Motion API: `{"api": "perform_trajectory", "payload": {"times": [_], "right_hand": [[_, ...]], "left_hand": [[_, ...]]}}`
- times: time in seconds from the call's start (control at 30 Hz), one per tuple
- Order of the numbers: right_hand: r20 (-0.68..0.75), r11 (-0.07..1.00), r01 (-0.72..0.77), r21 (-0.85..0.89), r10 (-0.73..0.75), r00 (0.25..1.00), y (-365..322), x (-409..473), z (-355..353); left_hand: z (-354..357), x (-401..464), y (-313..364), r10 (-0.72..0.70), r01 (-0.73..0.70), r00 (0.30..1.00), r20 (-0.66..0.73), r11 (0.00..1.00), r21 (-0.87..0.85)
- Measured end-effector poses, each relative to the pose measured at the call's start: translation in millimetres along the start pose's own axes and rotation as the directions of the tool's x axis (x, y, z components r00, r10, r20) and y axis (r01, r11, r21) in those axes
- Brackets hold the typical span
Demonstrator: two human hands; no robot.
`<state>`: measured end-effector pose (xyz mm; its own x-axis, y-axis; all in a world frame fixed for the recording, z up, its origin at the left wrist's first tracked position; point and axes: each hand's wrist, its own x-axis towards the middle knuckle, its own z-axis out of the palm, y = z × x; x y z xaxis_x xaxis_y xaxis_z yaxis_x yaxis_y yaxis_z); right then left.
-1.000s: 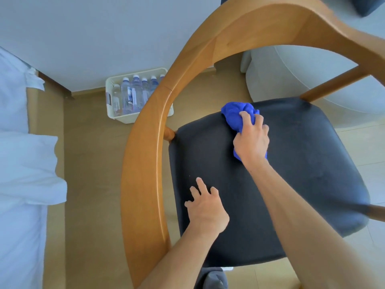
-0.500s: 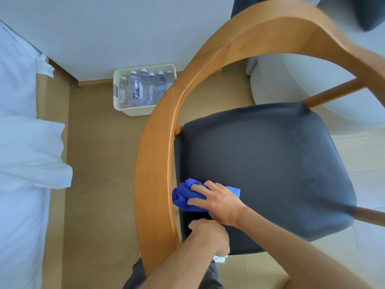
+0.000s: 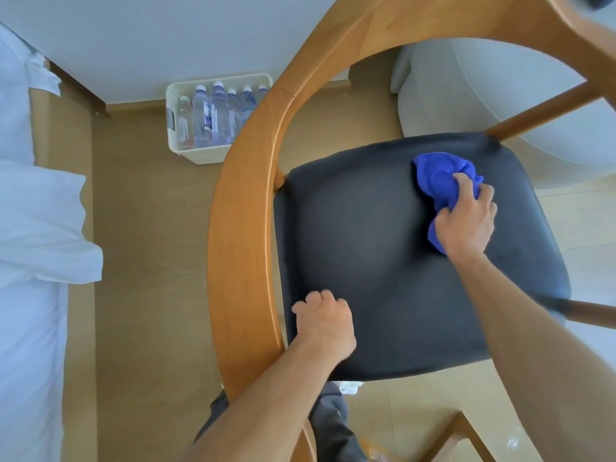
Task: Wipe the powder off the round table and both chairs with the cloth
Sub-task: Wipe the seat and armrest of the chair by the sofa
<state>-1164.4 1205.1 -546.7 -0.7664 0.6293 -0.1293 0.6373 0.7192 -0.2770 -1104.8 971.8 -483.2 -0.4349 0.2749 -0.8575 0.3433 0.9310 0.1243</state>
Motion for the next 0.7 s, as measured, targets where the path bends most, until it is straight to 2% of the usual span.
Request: {"api": "perform_trajectory", "payload": {"times": [0.07, 0.2, 0.33, 0.4, 0.47, 0.53, 0.57, 0.6, 0.7], "right_hand": [[-0.034, 1.0, 0.01, -0.007, -0.011, 0.999, -12, -16, 3], [-0.013, 0.993, 0.111, 0.048, -0.111, 0.994, -18, -79, 21], [-0.011, 0.941, 0.333, 0.067, -0.333, 0.943, -8, -154, 29], [0.057, 0.866, 0.496, 0.068, -0.5, 0.864, 9, -184, 30], [0.188, 0.717, 0.695, 0.045, -0.69, 0.699, 34, -199, 24], [0.286, 0.554, 0.832, 0.011, -0.799, 0.528, 61, -193, 12], [0.306, 0.53, 0.848, -0.013, -0.805, 0.508, 74, -185, 6], [0.296, 0.561, 0.827, -0.034, -0.785, 0.544, 85, -176, 1], [0.154, 0.781, 0.617, -0.094, -0.601, 0.784, 116, -149, -11]], "left_hand": [[-5, 6, 0, -0.03, 0.023, 0.991, -0.129, 0.998, -0.052], [-19, 13, 4, -0.004, -0.008, 0.971, -0.239, 0.999, -0.05], [-27, 18, 8, 0.005, -0.012, 0.948, -0.318, 1.0, -0.02], [-29, 20, 11, 0.008, -0.01, 0.944, -0.33, 1.0, -0.003], [-28, 19, 15, 0.01, -0.007, 0.943, -0.332, 1.0, 0.009], [-27, 17, 18, 0.022, -0.012, 0.947, -0.321, 0.999, 0.034], [-26, 15, 20, 0.031, -0.018, 0.95, -0.31, 0.999, 0.045], [-27, 13, 22, 0.038, -0.024, 0.953, -0.299, 0.998, 0.052], [-29, 6, 26, 0.068, -0.054, 0.958, -0.279, 0.997, 0.059]]}}
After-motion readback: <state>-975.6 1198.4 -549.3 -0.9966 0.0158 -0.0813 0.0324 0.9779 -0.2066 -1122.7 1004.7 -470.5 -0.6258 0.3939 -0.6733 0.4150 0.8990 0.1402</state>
